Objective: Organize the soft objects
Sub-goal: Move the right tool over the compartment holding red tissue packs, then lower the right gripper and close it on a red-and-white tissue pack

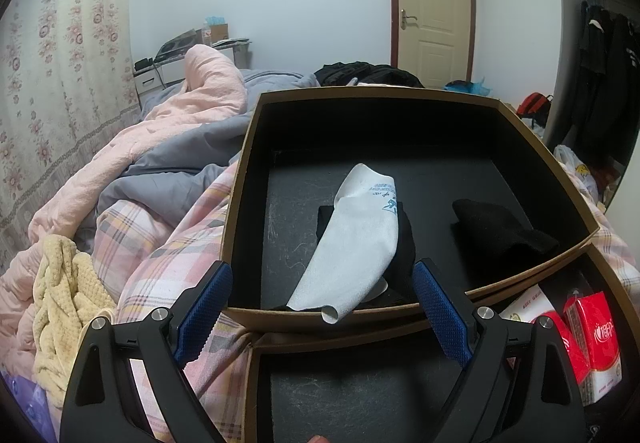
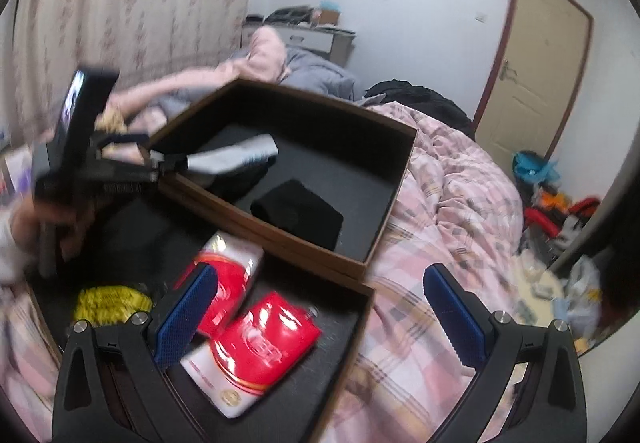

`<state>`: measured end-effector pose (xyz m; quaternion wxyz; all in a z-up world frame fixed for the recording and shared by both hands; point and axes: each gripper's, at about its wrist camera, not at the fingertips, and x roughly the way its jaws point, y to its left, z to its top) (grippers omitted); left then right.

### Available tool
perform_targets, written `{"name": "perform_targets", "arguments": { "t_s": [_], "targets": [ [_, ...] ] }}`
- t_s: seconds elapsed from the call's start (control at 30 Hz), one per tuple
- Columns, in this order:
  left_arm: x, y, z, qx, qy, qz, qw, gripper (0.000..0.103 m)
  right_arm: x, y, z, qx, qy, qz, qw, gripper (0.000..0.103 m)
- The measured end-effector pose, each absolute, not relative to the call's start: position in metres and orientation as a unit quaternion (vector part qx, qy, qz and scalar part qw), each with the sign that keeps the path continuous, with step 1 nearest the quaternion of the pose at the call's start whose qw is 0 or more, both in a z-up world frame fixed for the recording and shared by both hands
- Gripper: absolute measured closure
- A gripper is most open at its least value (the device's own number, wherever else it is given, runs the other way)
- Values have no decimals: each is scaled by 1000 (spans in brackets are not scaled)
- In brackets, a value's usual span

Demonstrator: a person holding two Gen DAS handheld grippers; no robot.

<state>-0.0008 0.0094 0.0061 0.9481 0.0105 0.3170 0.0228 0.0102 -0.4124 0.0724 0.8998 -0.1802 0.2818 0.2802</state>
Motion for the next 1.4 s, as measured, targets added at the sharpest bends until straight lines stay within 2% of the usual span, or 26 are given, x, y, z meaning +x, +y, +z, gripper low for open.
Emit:
{"name": "perform_targets", "arguments": {
  "t_s": [0.73, 1.17, 1.3, 1.4],
  "targets": [
    [-1, 10, 6, 10, 315, 23, 949, 13, -16, -408, 39, -244, 356, 412, 803, 1],
    [-2, 10, 6, 9, 314, 23, 949, 13, -8, -387, 9, -270, 412, 394, 776, 1],
    [-2, 10, 6, 9, 314, 22, 949, 13, -2, -386, 3, -243, 433, 407, 767, 19],
    [-2, 10, 6, 9, 314, 23, 949, 13, 2, -389, 5, -223, 439, 398, 774, 27]
  ]
}}
